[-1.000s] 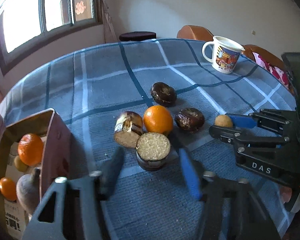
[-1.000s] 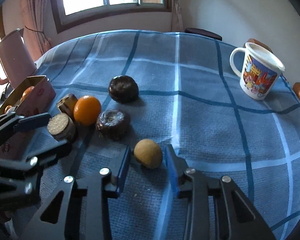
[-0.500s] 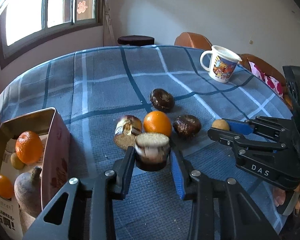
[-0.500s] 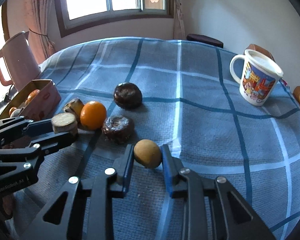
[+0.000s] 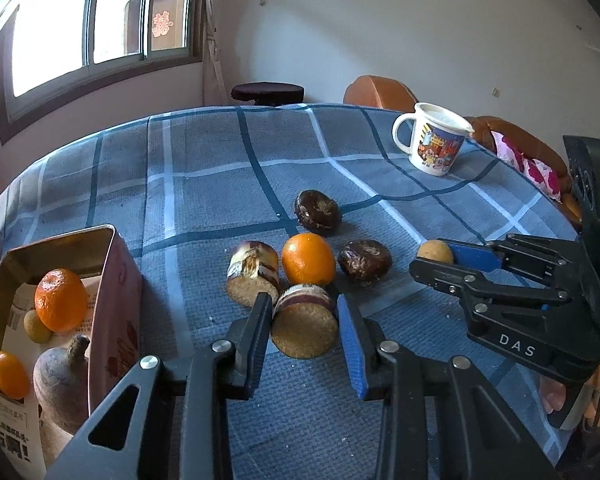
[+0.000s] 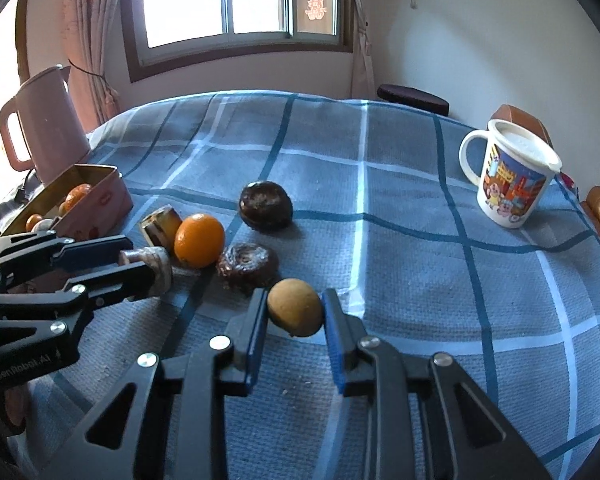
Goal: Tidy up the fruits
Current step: 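Grasp the round biscuit cake with the left tool while right tool grasps the brown kiwi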
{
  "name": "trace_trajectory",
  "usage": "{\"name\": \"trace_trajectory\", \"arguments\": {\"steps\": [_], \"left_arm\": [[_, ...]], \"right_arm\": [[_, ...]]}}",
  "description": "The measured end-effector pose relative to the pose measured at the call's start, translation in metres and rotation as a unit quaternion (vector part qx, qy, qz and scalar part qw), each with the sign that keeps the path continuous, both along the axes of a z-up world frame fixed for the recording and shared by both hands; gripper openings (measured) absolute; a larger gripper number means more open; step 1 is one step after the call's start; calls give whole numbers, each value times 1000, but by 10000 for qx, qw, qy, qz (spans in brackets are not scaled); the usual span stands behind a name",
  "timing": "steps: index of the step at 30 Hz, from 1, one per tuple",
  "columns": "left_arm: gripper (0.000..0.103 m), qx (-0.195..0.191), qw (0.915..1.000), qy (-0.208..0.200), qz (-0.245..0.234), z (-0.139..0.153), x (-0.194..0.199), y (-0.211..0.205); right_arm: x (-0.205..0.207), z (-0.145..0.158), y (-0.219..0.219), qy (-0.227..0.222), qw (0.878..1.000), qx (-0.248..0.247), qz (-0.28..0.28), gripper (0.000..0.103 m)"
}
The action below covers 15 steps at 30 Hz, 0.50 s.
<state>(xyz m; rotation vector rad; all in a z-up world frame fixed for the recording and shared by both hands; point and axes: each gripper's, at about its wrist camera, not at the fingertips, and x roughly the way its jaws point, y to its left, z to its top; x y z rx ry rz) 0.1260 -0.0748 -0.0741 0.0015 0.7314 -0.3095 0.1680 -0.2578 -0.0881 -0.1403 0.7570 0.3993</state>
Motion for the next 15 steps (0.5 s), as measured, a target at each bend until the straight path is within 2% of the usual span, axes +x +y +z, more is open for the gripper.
{"name": "trace_trajectory", "arguments": {"steps": [6, 7, 8, 15], "left_arm": [[35, -63, 9999, -116, 4, 3, -4, 2], [32, -75, 9999, -137, -5, 4, -5, 2], [16, -88, 9998, -152, -16, 4, -6, 2], [15, -149, 9999, -36, 2, 2, -5, 5]], "right_arm": [[-2, 2, -2, -53, 10000, 61, -11, 30], [-2, 3, -2, -64, 10000, 72, -14, 30], [-2, 3, -2, -75, 9999, 88, -15, 30], [-4, 5, -3, -122, 9998, 121, -31, 30]]}}
